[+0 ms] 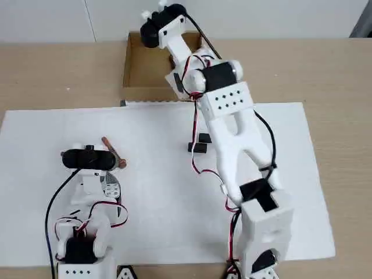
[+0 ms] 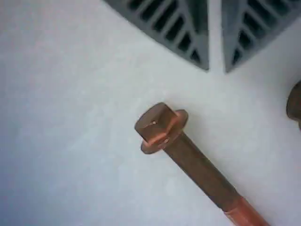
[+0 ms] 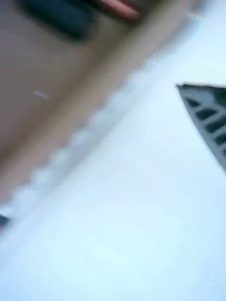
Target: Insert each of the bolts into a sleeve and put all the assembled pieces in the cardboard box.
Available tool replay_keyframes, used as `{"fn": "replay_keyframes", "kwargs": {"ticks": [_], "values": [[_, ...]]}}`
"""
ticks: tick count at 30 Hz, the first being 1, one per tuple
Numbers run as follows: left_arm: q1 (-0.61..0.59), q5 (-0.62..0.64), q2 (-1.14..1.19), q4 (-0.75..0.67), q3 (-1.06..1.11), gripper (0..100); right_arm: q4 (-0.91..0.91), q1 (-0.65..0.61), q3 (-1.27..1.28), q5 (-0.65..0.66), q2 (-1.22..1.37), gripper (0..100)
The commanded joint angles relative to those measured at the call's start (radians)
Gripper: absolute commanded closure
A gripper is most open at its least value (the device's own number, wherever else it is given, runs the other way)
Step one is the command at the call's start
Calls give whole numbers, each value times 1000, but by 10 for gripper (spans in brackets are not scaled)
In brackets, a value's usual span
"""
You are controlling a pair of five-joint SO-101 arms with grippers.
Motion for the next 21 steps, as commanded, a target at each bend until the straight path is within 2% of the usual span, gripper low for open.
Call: {"fn": "replay_keyframes", "kwargs": {"ticks": [1,7,16,21], "values": [[-5,0,-11,-15,-5,994,119,2,-49,2,-96,876],[-5,0,-11,-15,-5,994,331,1,-43,2,-116,876],[-5,0,-11,-15,-5,994,341,-50,25,14,-117,877],[-5,0,-11,-15,-5,994,343,-88,189,183,-120,876]]}}
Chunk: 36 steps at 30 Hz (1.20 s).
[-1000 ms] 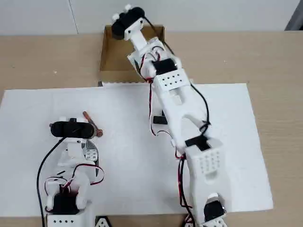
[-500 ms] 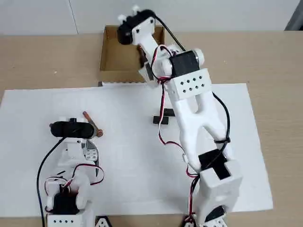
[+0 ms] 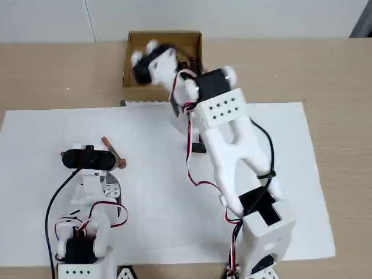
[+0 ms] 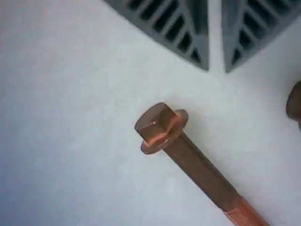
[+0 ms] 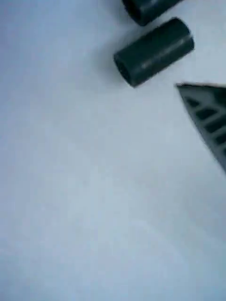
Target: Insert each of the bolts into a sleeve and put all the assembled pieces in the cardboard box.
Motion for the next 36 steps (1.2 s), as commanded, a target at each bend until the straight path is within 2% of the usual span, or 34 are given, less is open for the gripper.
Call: {"fn": "replay_keyframes", "kwargs": {"ticks": [1,3,9,16,36], "values": [[-5,2,-11,-15,-5,994,10,-15,66,89,-54,876],[-5,2,-11,-15,-5,994,8,-13,78,94,-53,875],[-5,2,-11,-15,-5,994,5,-7,81,238,-38,875],[-5,2,-11,-14,-5,994,8,-5,81,327,25,876],[-5,2,-11,-14,-5,994,-45,53,80,425,272,876]]}}
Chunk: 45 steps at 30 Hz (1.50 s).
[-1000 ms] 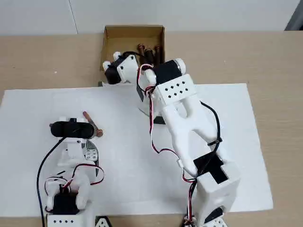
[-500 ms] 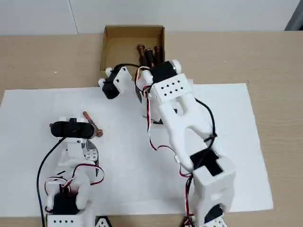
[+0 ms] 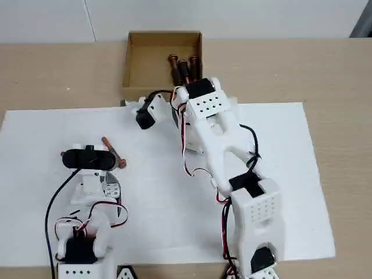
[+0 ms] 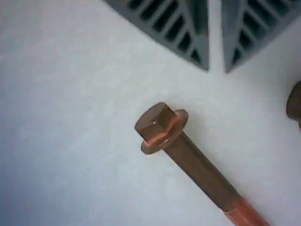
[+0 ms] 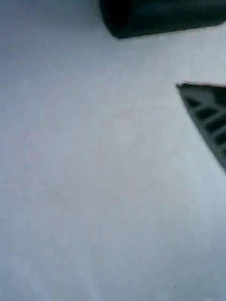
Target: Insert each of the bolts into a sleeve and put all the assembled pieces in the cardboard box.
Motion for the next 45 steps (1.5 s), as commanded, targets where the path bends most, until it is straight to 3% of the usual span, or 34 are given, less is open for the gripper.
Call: {"fn": "replay_keyframes", "kwargs": {"ticks": [1,17,22,29,40,45], "values": [[-5,2,-11,-14,-5,994,-21,10,-6,11,4,876],[-5,2,-11,-14,-5,994,-107,21,-6,15,131,878],[-5,2,-11,-14,-5,994,-105,21,-6,14,153,996],[-5,2,-11,-14,-5,994,-90,21,-12,3,119,987],[-3,2,-11,-14,-5,994,-12,38,-12,-193,-225,988],[0,-2,-11,-14,-5,994,27,108,-8,-301,-387,995]]}}
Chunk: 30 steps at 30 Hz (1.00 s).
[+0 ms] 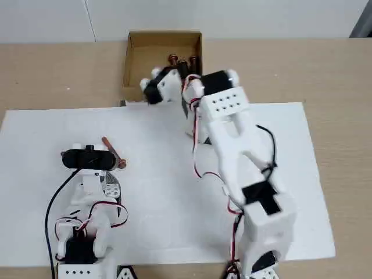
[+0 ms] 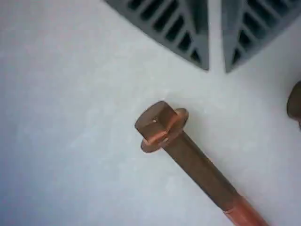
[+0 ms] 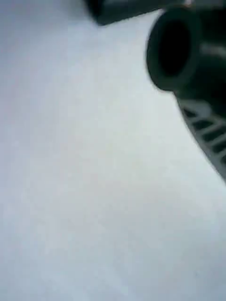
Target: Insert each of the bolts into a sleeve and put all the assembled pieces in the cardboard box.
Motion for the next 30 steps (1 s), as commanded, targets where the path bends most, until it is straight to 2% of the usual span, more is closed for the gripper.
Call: {"fn": "replay_keyframes", "kwargs": {"ticks": [1,8,17,20,23,26,30], "values": [[2,-2,-11,-14,-5,994,18,74,-8,-83,-168,995],[2,-3,-11,-14,-5,994,21,226,176,-275,-387,995],[-3,0,-11,-20,-7,994,13,251,520,-499,-670,994],[-6,0,-8,-15,-70,994,8,263,631,-562,-771,994],[-6,0,-5,9,-182,994,-28,298,750,-582,-871,994],[-12,-2,18,92,-297,994,-81,348,867,-575,-960,995],[-97,-2,153,141,-466,994,-125,389,980,-569,-1035,995]]}}
